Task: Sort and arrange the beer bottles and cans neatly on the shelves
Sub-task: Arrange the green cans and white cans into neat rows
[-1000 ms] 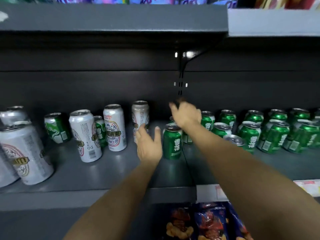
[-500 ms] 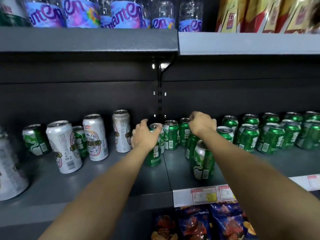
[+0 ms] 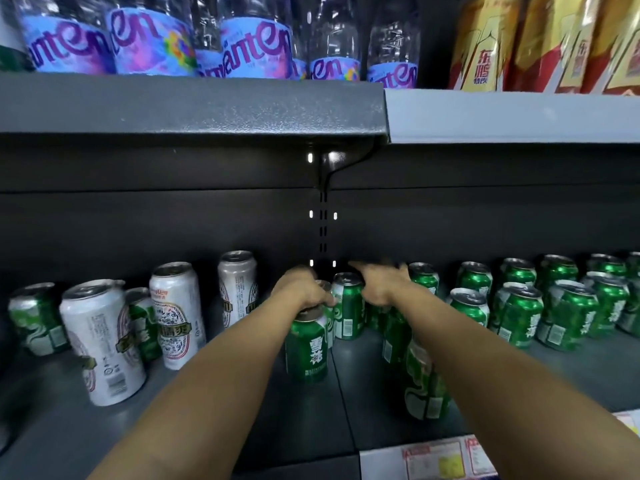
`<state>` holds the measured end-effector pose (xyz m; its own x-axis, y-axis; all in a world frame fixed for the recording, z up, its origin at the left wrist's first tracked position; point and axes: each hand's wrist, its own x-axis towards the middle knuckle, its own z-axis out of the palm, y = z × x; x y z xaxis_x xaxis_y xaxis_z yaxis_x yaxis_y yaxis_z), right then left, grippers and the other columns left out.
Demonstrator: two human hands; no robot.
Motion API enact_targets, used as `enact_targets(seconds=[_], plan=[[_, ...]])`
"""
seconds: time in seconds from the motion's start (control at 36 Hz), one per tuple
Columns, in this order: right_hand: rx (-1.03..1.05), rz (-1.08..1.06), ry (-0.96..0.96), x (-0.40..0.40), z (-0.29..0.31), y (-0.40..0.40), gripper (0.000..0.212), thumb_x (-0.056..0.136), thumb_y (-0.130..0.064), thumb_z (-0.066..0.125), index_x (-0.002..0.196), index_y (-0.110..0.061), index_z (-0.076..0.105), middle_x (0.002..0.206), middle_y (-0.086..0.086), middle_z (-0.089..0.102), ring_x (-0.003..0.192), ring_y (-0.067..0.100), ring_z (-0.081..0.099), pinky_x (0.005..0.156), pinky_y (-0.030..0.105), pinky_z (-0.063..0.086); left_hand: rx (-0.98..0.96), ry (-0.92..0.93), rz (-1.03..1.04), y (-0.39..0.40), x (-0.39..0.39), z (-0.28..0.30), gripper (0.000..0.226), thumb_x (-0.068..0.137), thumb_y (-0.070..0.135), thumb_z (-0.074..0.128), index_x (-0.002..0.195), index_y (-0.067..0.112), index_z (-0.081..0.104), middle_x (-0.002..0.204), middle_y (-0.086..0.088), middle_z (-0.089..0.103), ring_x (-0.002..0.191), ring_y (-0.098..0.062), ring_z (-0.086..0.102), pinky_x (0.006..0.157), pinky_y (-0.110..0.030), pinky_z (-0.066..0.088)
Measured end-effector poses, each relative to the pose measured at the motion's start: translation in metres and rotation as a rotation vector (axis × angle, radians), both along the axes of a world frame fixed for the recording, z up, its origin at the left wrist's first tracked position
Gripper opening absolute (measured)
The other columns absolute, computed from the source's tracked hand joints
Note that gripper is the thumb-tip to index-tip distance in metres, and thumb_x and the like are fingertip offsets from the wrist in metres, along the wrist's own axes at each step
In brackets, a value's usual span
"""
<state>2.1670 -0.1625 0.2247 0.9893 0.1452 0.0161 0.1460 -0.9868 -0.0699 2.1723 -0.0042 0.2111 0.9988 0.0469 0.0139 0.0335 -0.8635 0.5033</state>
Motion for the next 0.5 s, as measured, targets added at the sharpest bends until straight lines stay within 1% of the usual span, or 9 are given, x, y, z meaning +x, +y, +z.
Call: enact_targets(seconds=[0.08, 0.14, 0.19, 0.28, 0.33, 0.36, 0.42, 0.47, 0.5], plan=[[-0.057, 0.033, 0.011, 0.007, 0.002, 0.002, 0.070, 0.092, -0.015, 0.044, 0.153, -0.037, 0.015, 0.162, -0.001, 0.017, 0.147, 0.027, 0.015, 0.116, 0.050, 0.007, 0.095, 0.026, -0.004, 0.003, 0.005, 0.006, 0.042, 0.074, 0.043, 0.079, 0.105, 0.017, 0.069, 0.101, -0.001, 0.065, 0.088, -0.018, 0.060, 0.074, -0.024, 0.048], [-0.069, 0.049, 0.023, 0.011, 0.004, 0.005, 0.069, 0.093, -0.018, 0.042, 0.152, -0.039, 0.015, 0.163, 0.000, 0.012, 0.147, 0.029, 0.014, 0.116, 0.049, 0.009, 0.103, 0.011, 0.006, 0.007, 0.010, 0.007, 0.040, 0.071, 0.042, 0.081, 0.101, 0.017, 0.072, 0.102, -0.002, 0.069, 0.089, -0.019, 0.064, 0.070, -0.024, 0.049], [-0.047, 0.069, 0.046, 0.016, 0.005, 0.007, 0.069, 0.092, -0.017, 0.041, 0.152, -0.039, 0.015, 0.163, 0.001, 0.012, 0.146, 0.030, 0.016, 0.117, 0.048, 0.013, 0.095, -0.013, 0.022, 0.011, 0.014, 0.006, 0.041, 0.070, 0.040, 0.082, 0.101, 0.016, 0.073, 0.102, -0.003, 0.070, 0.088, -0.020, 0.065, 0.068, -0.024, 0.048], [-0.023, 0.076, 0.047, 0.023, 0.004, 0.011, 0.065, 0.091, -0.016, 0.039, 0.150, -0.038, 0.025, 0.160, 0.002, 0.023, 0.143, 0.031, 0.024, 0.112, 0.046, 0.019, 0.089, -0.020, 0.028, 0.018, 0.019, 0.004, 0.038, 0.072, 0.037, 0.082, 0.100, 0.014, 0.072, 0.101, -0.003, 0.069, 0.084, -0.020, 0.062, 0.067, -0.024, 0.047], [-0.024, 0.069, 0.049, 0.027, 0.004, 0.012, 0.059, 0.091, -0.018, 0.043, 0.146, -0.037, 0.035, 0.154, 0.003, 0.033, 0.138, 0.031, 0.031, 0.109, 0.045, 0.022, 0.087, -0.023, 0.033, 0.021, 0.022, 0.003, 0.032, 0.074, 0.034, 0.081, 0.096, 0.014, 0.072, 0.100, -0.004, 0.069, 0.082, -0.020, 0.061, 0.068, -0.024, 0.047], [-0.026, 0.068, 0.054, 0.029, 0.005, 0.011, 0.055, 0.092, -0.023, 0.048, 0.144, -0.037, 0.039, 0.151, 0.003, 0.037, 0.136, 0.031, 0.033, 0.109, 0.045, 0.024, 0.084, -0.023, 0.036, 0.023, 0.024, 0.002, 0.030, 0.075, 0.033, 0.080, 0.096, 0.013, 0.072, 0.100, -0.004, 0.069, 0.084, -0.020, 0.061, 0.069, -0.025, 0.048], [-0.055, 0.069, 0.039, 0.031, 0.006, 0.010, 0.046, 0.091, -0.039, 0.057, 0.136, -0.036, 0.049, 0.142, 0.002, 0.047, 0.130, 0.029, 0.040, 0.105, 0.043, 0.027, 0.076, -0.026, 0.038, 0.022, 0.027, 0.000, 0.032, 0.074, 0.031, 0.080, 0.098, 0.011, 0.071, 0.101, -0.005, 0.069, 0.089, -0.022, 0.064, 0.073, -0.026, 0.051], [-0.100, 0.066, -0.005, 0.030, 0.007, 0.011, 0.043, 0.088, -0.053, 0.058, 0.124, -0.029, 0.058, 0.130, 0.002, 0.054, 0.123, 0.028, 0.045, 0.099, 0.041, 0.027, 0.080, -0.032, 0.039, 0.020, 0.029, -0.003, 0.033, 0.074, 0.030, 0.078, 0.099, 0.011, 0.072, 0.102, -0.006, 0.070, 0.091, -0.024, 0.066, 0.074, -0.027, 0.053], [-0.119, 0.066, -0.029, 0.030, 0.007, 0.013, 0.045, 0.088, -0.058, 0.057, 0.119, -0.026, 0.059, 0.127, 0.002, 0.056, 0.122, 0.028, 0.045, 0.097, 0.041, 0.027, 0.086, -0.036, 0.043, 0.019, 0.029, -0.004, 0.033, 0.074, 0.030, 0.077, 0.099, 0.011, 0.071, 0.102, -0.006, 0.069, 0.091, -0.025, 0.066, 0.073, -0.028, 0.053]])
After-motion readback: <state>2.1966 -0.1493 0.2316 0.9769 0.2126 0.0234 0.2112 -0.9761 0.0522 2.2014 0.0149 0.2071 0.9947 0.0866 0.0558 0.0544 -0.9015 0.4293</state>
